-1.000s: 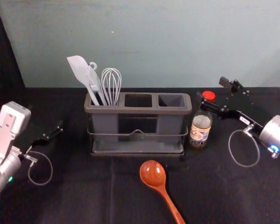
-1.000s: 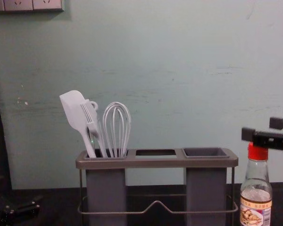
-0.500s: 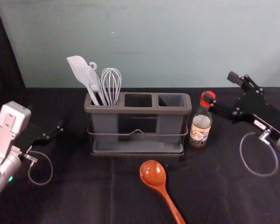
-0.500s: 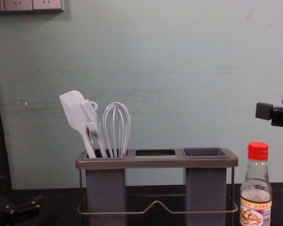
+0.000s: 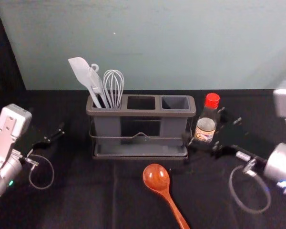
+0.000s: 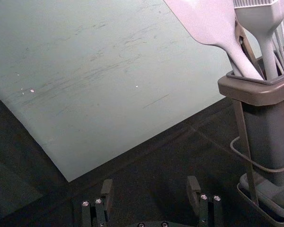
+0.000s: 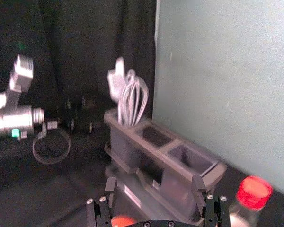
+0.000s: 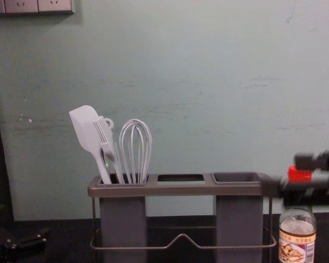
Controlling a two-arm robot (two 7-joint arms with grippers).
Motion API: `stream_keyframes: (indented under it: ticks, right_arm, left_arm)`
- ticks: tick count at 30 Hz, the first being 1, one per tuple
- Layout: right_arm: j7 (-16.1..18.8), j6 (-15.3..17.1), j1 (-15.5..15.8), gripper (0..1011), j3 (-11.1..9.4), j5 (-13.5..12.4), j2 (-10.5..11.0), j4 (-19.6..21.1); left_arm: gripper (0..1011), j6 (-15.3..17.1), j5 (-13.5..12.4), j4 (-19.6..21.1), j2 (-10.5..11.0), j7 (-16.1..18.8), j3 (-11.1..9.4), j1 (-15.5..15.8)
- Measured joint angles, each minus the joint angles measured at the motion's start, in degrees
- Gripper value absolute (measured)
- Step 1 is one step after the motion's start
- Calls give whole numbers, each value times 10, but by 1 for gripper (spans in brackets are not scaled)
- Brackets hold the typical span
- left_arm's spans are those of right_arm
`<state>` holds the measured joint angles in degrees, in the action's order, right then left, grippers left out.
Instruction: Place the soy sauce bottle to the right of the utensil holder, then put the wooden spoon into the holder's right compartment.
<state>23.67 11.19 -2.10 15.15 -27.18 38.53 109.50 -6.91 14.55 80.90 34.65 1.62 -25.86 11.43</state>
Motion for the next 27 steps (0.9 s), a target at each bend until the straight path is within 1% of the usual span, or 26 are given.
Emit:
stream_keyframes:
  ticks: [1, 2, 5, 6, 9, 10, 11, 12, 16, 17, 19, 21, 25, 27]
  right_arm:
    - [-9, 18, -3, 1002, 8, 8, 1, 6]
    - [-22, 57, -12, 1002, 27, 23, 1, 17]
    - [-34, 119, -31, 1002, 53, 38, -2, 25]
    - [-39, 160, -43, 1002, 67, 43, -8, 26]
    - [-44, 220, -61, 1002, 84, 47, -19, 24]
    - [-46, 255, -73, 1002, 96, 49, -27, 20]
    - [-47, 271, -78, 1002, 101, 50, -31, 18]
    - [-51, 302, -87, 1002, 111, 54, -40, 13]
    - [-60, 352, -104, 1002, 127, 62, -59, 0]
    - [-63, 372, -111, 1000, 135, 67, -68, -7]
    - [-65, 387, -119, 1002, 143, 72, -75, -15]
    - [-64, 414, -137, 1002, 162, 83, -87, -33]
    - [-63, 436, -153, 1002, 170, 91, -104, -54]
    - [-61, 442, -158, 1002, 170, 91, -109, -61]
  left_arm:
    - [1012, 0, 0, 0, 0, 0, 0, 0]
    - [1012, 0, 0, 0, 0, 0, 0, 0]
    - [1011, 0, 0, 0, 0, 0, 0, 0]
    - [1012, 0, 0, 0, 0, 0, 0, 0]
    - [1011, 0, 0, 0, 0, 0, 0, 0]
    - [1011, 0, 0, 0, 0, 0, 0, 0]
    - [1011, 0, 0, 0, 0, 0, 0, 0]
    - [1011, 0, 0, 0, 0, 0, 0, 0]
    - [1011, 0, 0, 0, 0, 0, 0, 0]
    - [1011, 0, 0, 0, 0, 0, 0, 0]
    - [1011, 0, 0, 0, 0, 0, 0, 0]
    - [1012, 0, 0, 0, 0, 0, 0, 0]
    - [1011, 0, 0, 0, 0, 0, 0, 0]
    - [1011, 0, 0, 0, 0, 0, 0, 0]
